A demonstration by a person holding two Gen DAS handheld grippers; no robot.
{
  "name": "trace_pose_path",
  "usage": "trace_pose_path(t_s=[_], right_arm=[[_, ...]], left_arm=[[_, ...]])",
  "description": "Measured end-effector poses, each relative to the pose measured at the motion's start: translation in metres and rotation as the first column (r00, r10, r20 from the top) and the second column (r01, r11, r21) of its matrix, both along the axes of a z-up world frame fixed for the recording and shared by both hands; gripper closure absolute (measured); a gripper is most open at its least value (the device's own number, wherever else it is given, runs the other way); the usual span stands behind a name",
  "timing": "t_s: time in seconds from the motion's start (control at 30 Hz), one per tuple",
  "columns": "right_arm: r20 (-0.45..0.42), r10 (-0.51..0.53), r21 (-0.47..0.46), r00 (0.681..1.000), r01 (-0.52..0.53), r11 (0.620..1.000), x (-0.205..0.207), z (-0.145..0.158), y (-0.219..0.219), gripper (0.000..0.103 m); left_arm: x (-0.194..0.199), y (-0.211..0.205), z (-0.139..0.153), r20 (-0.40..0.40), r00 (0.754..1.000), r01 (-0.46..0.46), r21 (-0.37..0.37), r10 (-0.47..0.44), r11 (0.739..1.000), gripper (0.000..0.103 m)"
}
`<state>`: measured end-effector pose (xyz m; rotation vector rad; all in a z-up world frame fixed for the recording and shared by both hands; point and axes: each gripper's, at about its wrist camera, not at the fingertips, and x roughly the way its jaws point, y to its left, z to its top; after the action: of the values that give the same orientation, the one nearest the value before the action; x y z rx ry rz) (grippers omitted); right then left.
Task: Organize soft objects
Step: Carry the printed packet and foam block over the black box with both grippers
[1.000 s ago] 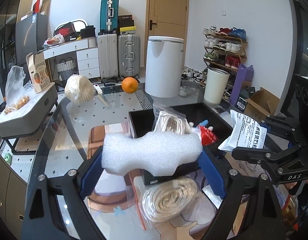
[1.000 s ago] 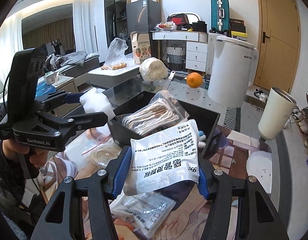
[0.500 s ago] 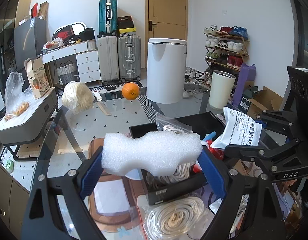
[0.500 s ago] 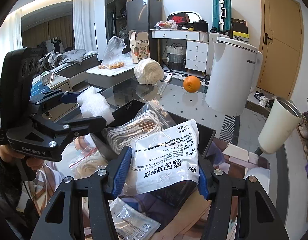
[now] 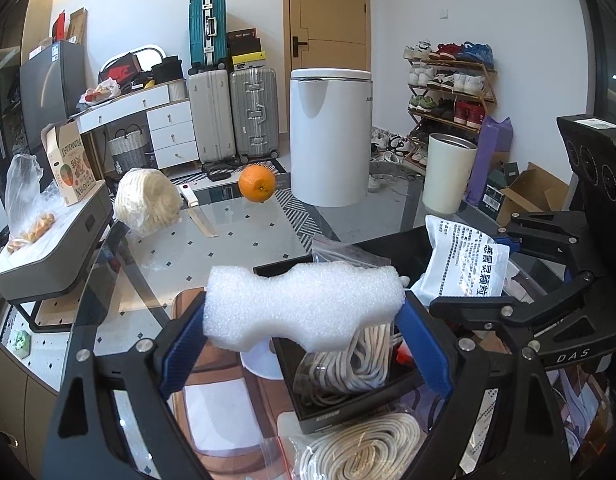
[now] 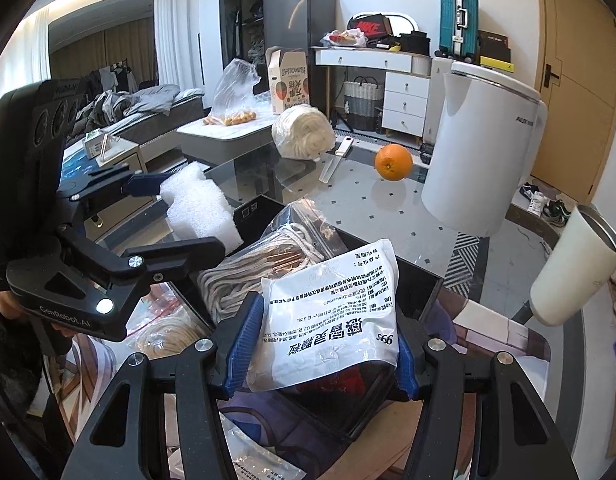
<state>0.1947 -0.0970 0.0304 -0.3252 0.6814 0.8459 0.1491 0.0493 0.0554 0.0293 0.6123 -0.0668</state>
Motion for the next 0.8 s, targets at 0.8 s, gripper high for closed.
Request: trace_pose_path(t_s=[0.8], right_arm=[[-0.055, 0.103, -0.094, 0.993, -0.108, 0.990, 0.030, -0.019, 0.021, 0.045]], left_arm=[[0.022, -0.015, -0.014, -0.053, 0.997, 0.059, 0.023, -0.058, 0.998, 0.013]])
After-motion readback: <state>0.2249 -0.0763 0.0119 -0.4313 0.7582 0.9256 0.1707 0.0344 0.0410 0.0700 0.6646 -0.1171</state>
